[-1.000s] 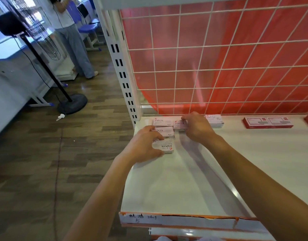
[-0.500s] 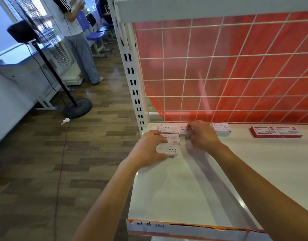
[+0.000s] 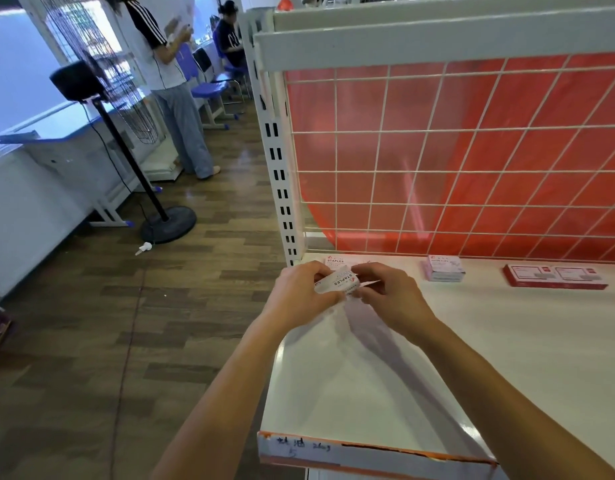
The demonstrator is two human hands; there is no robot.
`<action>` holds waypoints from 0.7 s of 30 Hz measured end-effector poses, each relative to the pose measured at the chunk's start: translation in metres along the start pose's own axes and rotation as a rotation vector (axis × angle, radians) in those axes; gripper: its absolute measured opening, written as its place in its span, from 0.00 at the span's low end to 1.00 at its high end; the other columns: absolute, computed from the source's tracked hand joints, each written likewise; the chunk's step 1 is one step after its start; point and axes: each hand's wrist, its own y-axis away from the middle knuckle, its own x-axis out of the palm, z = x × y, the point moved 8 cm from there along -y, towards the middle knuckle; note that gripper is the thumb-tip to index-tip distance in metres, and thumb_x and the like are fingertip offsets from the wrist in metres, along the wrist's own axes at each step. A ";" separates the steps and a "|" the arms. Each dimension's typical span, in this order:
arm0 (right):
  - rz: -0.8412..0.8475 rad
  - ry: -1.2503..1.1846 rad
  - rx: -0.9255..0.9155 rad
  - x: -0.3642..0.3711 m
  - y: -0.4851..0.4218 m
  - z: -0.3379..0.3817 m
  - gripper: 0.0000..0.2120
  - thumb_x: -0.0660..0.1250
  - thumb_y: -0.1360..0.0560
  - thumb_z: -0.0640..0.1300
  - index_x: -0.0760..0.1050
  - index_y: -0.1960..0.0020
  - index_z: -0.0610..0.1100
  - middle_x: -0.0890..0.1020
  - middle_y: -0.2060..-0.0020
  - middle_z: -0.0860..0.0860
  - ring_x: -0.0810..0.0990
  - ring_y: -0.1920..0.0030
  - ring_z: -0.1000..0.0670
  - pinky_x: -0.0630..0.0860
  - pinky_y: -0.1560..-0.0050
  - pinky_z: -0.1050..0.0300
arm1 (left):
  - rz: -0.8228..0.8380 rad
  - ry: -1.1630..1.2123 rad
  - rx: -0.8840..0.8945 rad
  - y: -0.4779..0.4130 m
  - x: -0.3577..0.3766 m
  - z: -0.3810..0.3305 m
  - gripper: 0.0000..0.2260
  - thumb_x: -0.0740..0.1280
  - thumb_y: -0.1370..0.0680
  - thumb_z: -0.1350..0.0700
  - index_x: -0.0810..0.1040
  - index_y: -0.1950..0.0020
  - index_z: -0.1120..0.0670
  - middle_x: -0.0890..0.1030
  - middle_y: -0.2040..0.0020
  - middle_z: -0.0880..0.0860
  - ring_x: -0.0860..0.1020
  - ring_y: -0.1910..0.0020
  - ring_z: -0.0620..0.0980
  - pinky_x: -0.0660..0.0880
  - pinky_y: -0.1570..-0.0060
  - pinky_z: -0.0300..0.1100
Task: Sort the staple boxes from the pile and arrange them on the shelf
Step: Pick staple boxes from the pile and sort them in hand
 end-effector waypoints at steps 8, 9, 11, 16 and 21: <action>-0.107 -0.265 0.092 -0.016 0.010 -0.012 0.09 0.67 0.25 0.39 0.80 0.45 0.44 0.83 0.54 0.50 0.83 0.57 0.54 0.80 0.55 0.63 | 0.110 0.182 0.029 0.010 0.012 -0.007 0.25 0.74 0.30 0.57 0.76 0.34 0.49 0.81 0.43 0.45 0.79 0.46 0.41 0.76 0.42 0.41; -0.115 -0.278 0.100 -0.018 0.011 -0.013 0.09 0.67 0.25 0.39 0.80 0.45 0.44 0.84 0.54 0.50 0.83 0.57 0.54 0.79 0.55 0.62 | 0.133 0.208 0.032 0.011 0.014 -0.008 0.25 0.74 0.30 0.59 0.75 0.34 0.49 0.81 0.43 0.45 0.79 0.46 0.41 0.77 0.42 0.41; -0.136 -0.321 0.117 -0.021 0.013 -0.016 0.08 0.67 0.25 0.39 0.81 0.47 0.43 0.84 0.56 0.50 0.83 0.58 0.53 0.80 0.54 0.61 | 0.167 0.257 0.044 0.012 0.017 -0.011 0.25 0.72 0.30 0.62 0.75 0.33 0.50 0.80 0.42 0.46 0.79 0.45 0.41 0.77 0.43 0.39; -0.168 -0.409 0.162 -0.026 0.017 -0.024 0.04 0.67 0.25 0.37 0.80 0.51 0.41 0.84 0.61 0.49 0.84 0.61 0.50 0.80 0.56 0.58 | 0.156 0.274 0.041 0.011 0.020 -0.010 0.22 0.70 0.27 0.64 0.76 0.34 0.50 0.80 0.41 0.45 0.79 0.47 0.38 0.75 0.45 0.32; 0.003 -0.406 0.130 -0.012 0.021 -0.019 0.15 0.63 0.22 0.43 0.75 0.36 0.44 0.83 0.49 0.46 0.84 0.55 0.49 0.81 0.54 0.56 | 0.121 0.311 0.042 0.012 0.023 -0.015 0.21 0.75 0.30 0.58 0.78 0.38 0.49 0.82 0.45 0.44 0.81 0.55 0.37 0.77 0.51 0.32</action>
